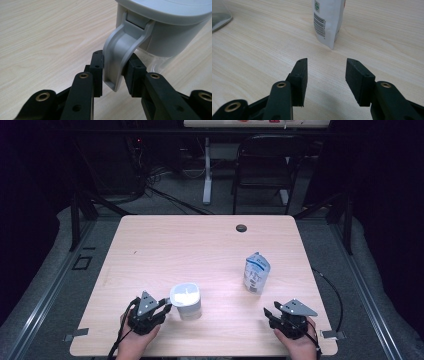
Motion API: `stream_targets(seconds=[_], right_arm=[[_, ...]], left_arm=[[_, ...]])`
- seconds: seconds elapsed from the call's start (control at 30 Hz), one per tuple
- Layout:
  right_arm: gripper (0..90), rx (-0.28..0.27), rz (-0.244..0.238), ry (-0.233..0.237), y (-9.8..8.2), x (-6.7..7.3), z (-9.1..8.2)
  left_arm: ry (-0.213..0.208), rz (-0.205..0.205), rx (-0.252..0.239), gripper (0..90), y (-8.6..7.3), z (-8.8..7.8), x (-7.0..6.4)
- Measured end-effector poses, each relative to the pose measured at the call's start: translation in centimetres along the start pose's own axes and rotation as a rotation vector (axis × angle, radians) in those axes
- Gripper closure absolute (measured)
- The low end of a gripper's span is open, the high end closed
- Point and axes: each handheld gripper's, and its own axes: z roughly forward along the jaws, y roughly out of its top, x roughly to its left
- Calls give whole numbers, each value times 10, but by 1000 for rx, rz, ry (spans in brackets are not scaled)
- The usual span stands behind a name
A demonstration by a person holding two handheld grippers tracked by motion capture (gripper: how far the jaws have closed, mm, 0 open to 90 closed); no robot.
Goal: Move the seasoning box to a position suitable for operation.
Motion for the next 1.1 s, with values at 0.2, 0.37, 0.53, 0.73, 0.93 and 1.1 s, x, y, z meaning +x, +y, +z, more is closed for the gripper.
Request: stream_targets(seconds=[0.2,0.37,0.53,0.73,0.93,1.1], right_arm=[[528,-6,-1,5,0,2,0],[529,-3,-10,3,1,2,0],[529,-4,-11,6,1,2,1],[528,-4,-10,7,1,2,0],[528,-4,-12,8,1,2,1],[528,-1,-10,9,1,2,1]], left_arm=[[-11,7,-9,713,-5,-5,-3],[-29,8,-24,713,-9,-7,-5],[-38,17,-21,713,-9,-9,-5],[-46,26,-22,713,-11,-11,-6],[-52,33,-23,713,-12,-12,-7],[-62,47,-22,713,-12,-12,-9]])
